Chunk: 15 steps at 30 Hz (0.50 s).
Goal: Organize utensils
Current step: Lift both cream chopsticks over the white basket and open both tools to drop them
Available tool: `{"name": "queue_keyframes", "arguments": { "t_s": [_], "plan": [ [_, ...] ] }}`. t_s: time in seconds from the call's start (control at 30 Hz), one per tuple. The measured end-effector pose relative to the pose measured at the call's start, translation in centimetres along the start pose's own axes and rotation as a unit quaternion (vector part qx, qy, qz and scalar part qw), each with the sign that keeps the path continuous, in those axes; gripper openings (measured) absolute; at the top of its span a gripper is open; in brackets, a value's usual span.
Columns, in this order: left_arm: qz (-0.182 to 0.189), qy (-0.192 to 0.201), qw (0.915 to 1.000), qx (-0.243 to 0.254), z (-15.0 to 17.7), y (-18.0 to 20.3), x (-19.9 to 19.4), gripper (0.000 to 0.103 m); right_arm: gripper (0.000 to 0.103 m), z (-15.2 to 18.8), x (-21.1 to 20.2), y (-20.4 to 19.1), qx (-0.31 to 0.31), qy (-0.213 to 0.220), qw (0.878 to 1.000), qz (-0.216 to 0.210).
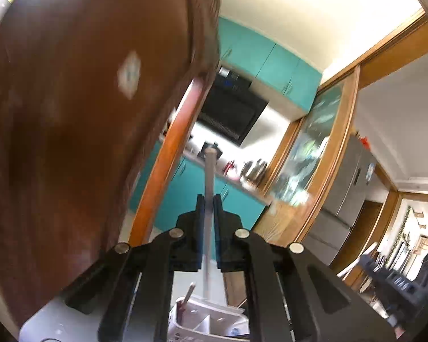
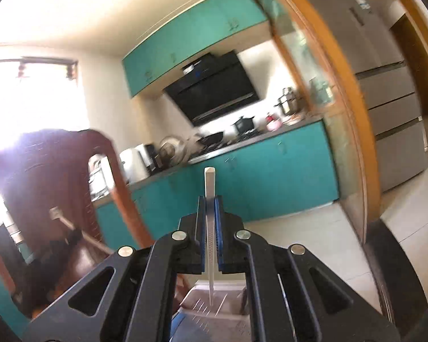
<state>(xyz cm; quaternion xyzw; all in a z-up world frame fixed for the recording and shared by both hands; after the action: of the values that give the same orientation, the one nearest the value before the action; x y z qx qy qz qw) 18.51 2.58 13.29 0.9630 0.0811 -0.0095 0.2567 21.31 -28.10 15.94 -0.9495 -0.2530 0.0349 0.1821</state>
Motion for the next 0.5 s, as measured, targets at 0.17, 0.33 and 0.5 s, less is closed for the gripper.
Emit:
{"name": "queue_keyframes", "arguments": {
  "t_s": [0.17,0.33,0.5],
  "plan": [
    [-0.03,-0.048,0.9973,0.048,3.6,0.7,3.3,0.007,0.007,3.8,4.2,1.6,-0.01,-0.054,0.998,0.02],
    [-0.042,-0.081,0.991,0.098,6.3,2.0,4.3,0.007,0.007,7.2,6.0,1.7,-0.037,-0.106,0.993,0.032],
    [-0.043,-0.086,0.9887,0.115,6.7,2.2,4.3,0.014,0.021,8.0,5.6,0.3,-0.058,-0.115,0.991,0.037]
  ]
}}
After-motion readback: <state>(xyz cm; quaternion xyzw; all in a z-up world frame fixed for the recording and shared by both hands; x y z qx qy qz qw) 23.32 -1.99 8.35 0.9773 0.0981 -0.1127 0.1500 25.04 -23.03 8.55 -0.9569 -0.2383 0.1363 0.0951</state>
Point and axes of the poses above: each gripper's, at about its wrist camera, not at the fingertips, and x roughly the way its jaws point, y to its right, z to its underside, the point moved 5 cm from there along x, roughly the way its jaws point, and after that the axes turned 8 degrees about -z, right-handed, at the moved point
